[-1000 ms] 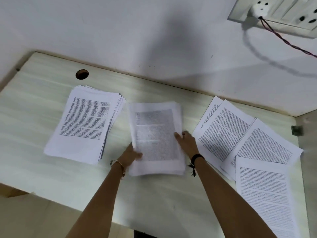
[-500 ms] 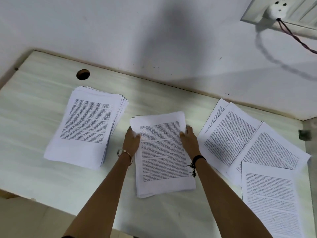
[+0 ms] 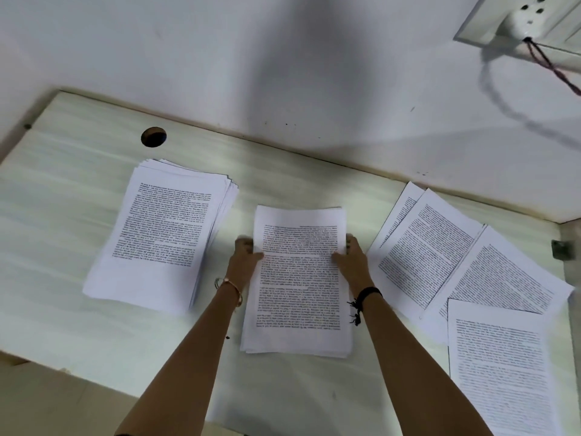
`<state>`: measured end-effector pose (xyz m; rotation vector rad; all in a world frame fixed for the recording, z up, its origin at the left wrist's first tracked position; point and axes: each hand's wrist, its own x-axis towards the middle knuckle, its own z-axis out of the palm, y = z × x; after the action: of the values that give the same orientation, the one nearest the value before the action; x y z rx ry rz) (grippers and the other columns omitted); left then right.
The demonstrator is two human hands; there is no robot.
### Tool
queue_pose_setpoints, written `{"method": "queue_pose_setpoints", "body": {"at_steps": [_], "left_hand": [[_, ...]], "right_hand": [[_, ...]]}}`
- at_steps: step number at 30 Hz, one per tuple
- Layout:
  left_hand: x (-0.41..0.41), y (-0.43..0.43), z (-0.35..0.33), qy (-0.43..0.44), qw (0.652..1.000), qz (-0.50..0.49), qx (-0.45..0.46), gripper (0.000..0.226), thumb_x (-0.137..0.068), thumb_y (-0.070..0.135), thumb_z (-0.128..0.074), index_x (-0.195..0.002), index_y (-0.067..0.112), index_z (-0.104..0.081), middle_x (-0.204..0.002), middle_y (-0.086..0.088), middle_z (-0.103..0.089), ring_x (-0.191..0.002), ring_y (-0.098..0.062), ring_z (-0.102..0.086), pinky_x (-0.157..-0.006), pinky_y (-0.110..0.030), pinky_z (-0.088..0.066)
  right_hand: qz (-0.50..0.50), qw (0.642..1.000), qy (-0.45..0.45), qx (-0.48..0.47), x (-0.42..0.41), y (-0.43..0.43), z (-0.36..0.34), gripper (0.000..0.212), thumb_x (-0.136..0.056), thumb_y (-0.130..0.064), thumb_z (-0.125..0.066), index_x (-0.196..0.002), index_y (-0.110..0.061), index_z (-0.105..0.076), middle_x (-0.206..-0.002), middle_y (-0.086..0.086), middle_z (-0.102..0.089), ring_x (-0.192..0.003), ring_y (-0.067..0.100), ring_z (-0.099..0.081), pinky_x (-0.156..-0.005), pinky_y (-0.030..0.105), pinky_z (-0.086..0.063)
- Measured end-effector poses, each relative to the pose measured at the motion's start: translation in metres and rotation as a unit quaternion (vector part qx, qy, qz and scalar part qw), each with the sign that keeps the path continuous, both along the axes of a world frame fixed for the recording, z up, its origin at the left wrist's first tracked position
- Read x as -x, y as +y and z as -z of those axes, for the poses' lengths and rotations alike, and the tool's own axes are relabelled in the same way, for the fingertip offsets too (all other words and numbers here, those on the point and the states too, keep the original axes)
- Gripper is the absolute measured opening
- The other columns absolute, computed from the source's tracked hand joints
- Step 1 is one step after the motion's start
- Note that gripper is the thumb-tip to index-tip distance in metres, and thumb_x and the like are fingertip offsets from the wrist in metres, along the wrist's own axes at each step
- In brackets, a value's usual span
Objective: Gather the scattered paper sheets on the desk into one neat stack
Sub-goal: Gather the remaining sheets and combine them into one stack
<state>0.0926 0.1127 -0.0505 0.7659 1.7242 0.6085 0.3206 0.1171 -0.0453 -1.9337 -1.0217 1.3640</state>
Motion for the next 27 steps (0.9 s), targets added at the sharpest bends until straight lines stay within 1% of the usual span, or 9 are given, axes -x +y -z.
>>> {"method": "queue_pose_setpoints", "body": {"at_steps": [3, 6, 8, 10, 13, 15, 20, 23, 27], "left_hand": [[0.005, -0.023, 0.002, -0.078, 0.996, 0.011, 0.038, 0.031, -0.086, 0.000, -0.059, -0.114, 0.011, -0.055, -0.120, -0.015, -0.063, -0.103, -0.032, -0.063, -0.096, -0.047, -0.049], [0.004, -0.037, -0.005, -0.109, 0.993, -0.043, -0.022, 0.031, -0.091, -0.002, -0.050, -0.118, 0.013, -0.057, -0.111, -0.011, -0.066, -0.099, -0.029, -0.065, -0.089, -0.042, -0.053], [0.004, -0.039, -0.011, -0.123, 0.983, -0.121, -0.063, 0.034, -0.092, -0.003, -0.045, -0.120, 0.012, -0.056, -0.109, -0.011, -0.066, -0.097, -0.027, -0.064, -0.085, -0.039, -0.054], [0.005, -0.034, -0.010, -0.154, 0.964, -0.197, -0.087, 0.037, -0.091, -0.002, -0.044, -0.125, 0.010, -0.053, -0.112, -0.014, -0.064, -0.102, -0.031, -0.062, -0.089, -0.048, -0.052], [-0.010, -0.034, -0.017, -0.226, 0.936, -0.251, -0.100, 0.045, -0.092, -0.003, -0.044, -0.134, 0.012, -0.045, -0.116, -0.011, -0.062, -0.106, -0.029, -0.061, -0.091, -0.046, -0.050], [-0.030, -0.040, -0.018, -0.263, 0.933, -0.230, -0.080, 0.046, -0.090, -0.006, -0.047, -0.133, 0.010, -0.046, -0.117, -0.009, -0.062, -0.104, -0.025, -0.062, -0.087, -0.041, -0.052], [-0.036, -0.060, -0.026, -0.268, 0.937, -0.224, -0.012, 0.020, -0.086, -0.004, -0.049, -0.101, 0.004, -0.059, -0.096, -0.012, -0.062, -0.075, -0.018, -0.064, -0.058, -0.027, -0.055], [0.002, -0.056, -0.025, -0.265, 0.929, -0.253, -0.038, 0.018, -0.090, 0.011, -0.052, -0.105, 0.011, -0.063, -0.097, -0.009, -0.066, -0.086, -0.024, -0.063, -0.067, -0.031, -0.055], [0.017, -0.052, -0.015, -0.170, 0.979, -0.117, 0.008, 0.028, -0.092, 0.007, -0.055, -0.119, 0.007, -0.053, -0.115, -0.020, -0.062, -0.086, -0.026, -0.063, -0.069, -0.032, -0.058]], "right_hand": [[0.041, 0.997, 0.068, -0.019, 0.007, -0.002, -0.008, 0.031, -0.086, 0.000, -0.056, -0.105, -0.024, -0.057, -0.101, -0.001, -0.066, -0.095, 0.022, -0.063, -0.090, 0.041, -0.052], [0.048, 0.991, 0.126, -0.009, 0.010, 0.003, -0.008, 0.017, -0.091, -0.014, -0.059, -0.102, -0.027, -0.062, -0.109, -0.001, -0.067, -0.104, 0.023, -0.064, -0.096, 0.040, -0.050], [0.014, 0.996, 0.091, 0.014, 0.005, -0.002, -0.008, 0.004, -0.090, -0.031, -0.063, -0.091, -0.027, -0.064, -0.110, -0.001, -0.065, -0.104, 0.020, -0.061, -0.097, 0.037, -0.047], [0.009, 0.998, 0.061, 0.021, -0.004, -0.014, -0.009, 0.019, -0.087, -0.039, -0.065, -0.087, -0.020, -0.064, -0.105, 0.001, -0.064, -0.097, 0.019, -0.061, -0.084, 0.032, -0.049], [0.069, 0.984, 0.158, 0.042, -0.013, -0.038, -0.003, 0.022, -0.087, -0.030, -0.067, -0.100, -0.014, -0.064, -0.108, 0.008, -0.067, -0.094, 0.023, -0.066, -0.075, 0.032, -0.054], [0.085, 0.972, 0.213, 0.043, -0.011, -0.047, -0.001, 0.034, -0.088, -0.019, -0.066, -0.119, -0.009, -0.058, -0.119, 0.010, -0.066, -0.104, 0.026, -0.066, -0.087, 0.041, -0.055], [0.011, 0.991, 0.131, 0.022, -0.028, -0.047, -0.020, 0.054, -0.094, -0.006, -0.056, -0.143, -0.010, -0.033, -0.140, -0.003, -0.041, -0.126, 0.018, -0.043, -0.105, 0.034, -0.036], [-0.025, 0.995, 0.085, 0.042, -0.057, -0.044, -0.022, 0.057, -0.092, -0.007, -0.056, -0.145, -0.013, -0.035, -0.146, 0.002, -0.043, -0.132, 0.024, -0.042, -0.110, 0.040, -0.034], [-0.013, 0.992, 0.097, 0.075, -0.057, -0.039, -0.019, 0.060, -0.095, -0.006, -0.050, -0.149, -0.011, -0.025, -0.136, -0.002, -0.041, -0.135, 0.024, -0.035, -0.111, 0.038, -0.028]]}}
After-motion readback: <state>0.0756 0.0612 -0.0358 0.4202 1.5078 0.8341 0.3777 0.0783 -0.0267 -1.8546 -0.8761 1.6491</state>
